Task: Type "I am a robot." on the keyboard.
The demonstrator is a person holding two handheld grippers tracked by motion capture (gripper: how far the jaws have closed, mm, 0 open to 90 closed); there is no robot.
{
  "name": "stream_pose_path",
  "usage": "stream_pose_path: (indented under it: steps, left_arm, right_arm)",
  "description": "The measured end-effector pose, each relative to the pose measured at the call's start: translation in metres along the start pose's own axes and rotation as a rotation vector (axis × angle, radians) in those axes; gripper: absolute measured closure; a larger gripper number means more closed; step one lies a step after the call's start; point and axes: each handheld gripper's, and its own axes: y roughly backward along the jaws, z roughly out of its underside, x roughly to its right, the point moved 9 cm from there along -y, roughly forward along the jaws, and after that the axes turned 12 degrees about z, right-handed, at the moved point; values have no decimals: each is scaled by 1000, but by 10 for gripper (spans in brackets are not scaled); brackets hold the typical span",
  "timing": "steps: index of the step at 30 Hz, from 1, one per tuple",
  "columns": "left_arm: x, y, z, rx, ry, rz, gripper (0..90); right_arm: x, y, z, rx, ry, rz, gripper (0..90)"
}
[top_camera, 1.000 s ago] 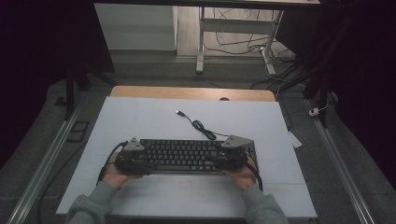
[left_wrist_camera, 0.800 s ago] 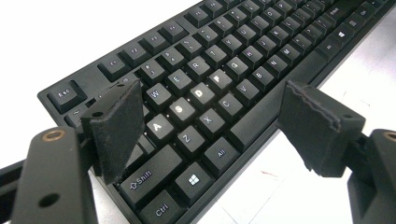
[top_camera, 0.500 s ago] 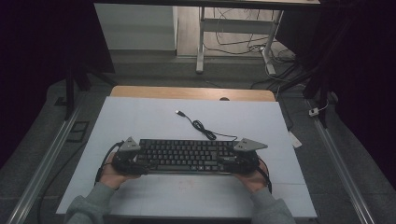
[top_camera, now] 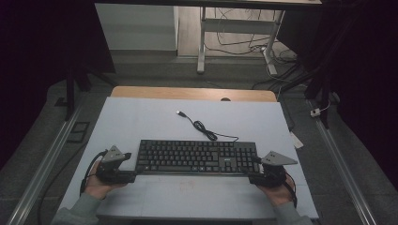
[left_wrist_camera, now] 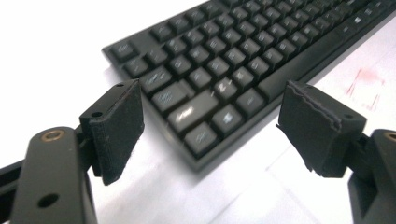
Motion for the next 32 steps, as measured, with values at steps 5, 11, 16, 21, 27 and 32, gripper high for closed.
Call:
stream_pose_path:
  steps: [5, 11, 16, 21, 27, 32]
  left_arm:
    - [0, 3, 4, 7, -8, -4, 221]
    - [3, 0, 3, 6, -25, 6, 221]
    - [4, -1, 3, 1, -30, 8, 221]
    - [4, -2, 4, -2, -28, 10, 221]
    - [4, -4, 5, -9, -27, 11, 221]
    - [5, -4, 4, -10, -27, 11, 219]
  right_arm:
    - [5, 5, 9, -3, 16, 3, 365]
    - [10, 6, 15, -13, 17, 9, 365]
    - [8, 5, 13, -5, 15, 2, 366]
    - [8, 4, 13, -8, 18, 4, 369]
    - [8, 4, 12, -2, 21, 7, 376]
    - [9, 5, 12, 1, 24, 13, 379]
